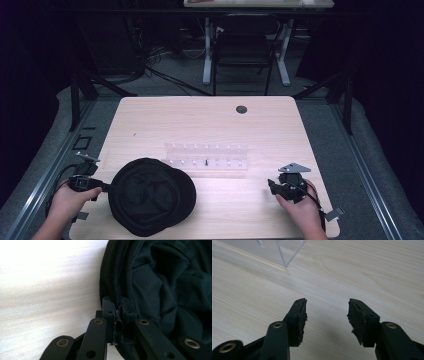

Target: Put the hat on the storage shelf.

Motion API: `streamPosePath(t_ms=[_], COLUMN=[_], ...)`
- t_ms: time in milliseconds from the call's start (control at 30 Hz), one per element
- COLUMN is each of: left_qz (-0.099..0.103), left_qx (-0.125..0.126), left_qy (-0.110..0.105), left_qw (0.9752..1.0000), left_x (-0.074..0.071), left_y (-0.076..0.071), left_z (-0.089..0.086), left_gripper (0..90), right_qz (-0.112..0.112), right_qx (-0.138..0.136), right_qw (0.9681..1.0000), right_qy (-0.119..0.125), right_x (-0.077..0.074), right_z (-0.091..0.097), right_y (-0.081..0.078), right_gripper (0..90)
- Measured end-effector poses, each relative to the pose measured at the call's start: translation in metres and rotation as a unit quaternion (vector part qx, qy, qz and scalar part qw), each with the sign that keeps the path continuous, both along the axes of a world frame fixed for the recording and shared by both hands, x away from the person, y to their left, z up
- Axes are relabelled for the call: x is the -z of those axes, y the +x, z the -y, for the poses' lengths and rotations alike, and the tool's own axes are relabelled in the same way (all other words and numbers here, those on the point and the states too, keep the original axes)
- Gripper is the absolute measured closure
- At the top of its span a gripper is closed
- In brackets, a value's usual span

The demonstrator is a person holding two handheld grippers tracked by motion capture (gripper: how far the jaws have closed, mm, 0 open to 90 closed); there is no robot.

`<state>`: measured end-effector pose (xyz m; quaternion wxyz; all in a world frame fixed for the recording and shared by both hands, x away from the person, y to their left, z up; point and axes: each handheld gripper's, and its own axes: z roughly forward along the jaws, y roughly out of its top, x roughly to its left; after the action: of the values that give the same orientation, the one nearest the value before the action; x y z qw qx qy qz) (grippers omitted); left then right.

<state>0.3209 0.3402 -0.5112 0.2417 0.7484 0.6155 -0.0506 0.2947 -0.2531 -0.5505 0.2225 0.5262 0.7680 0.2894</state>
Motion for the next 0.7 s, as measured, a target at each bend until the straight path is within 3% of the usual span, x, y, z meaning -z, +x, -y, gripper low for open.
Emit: streamPosePath(t_ms=[233, 700], left_qz=[0.005, 0.011], left_qx=[0.005, 0.018], left_qy=[-0.014, -0.009], left_qw=[0.9999, 0.9997], left_x=[-0.019, -0.045], left_y=[0.000, -0.002], left_z=[0.002, 0.009], left_gripper=[85.4, 85.4], right_qz=[-0.005, -0.005], right_qx=[-0.003, 0.002], right_qw=[0.9999, 1.0000], right_qy=[-0.013, -0.004], right_x=[0.001, 0.001], right_z=[0.000, 0.000], right_y=[0.000, 0.000], right_gripper=[49.9, 49.7])
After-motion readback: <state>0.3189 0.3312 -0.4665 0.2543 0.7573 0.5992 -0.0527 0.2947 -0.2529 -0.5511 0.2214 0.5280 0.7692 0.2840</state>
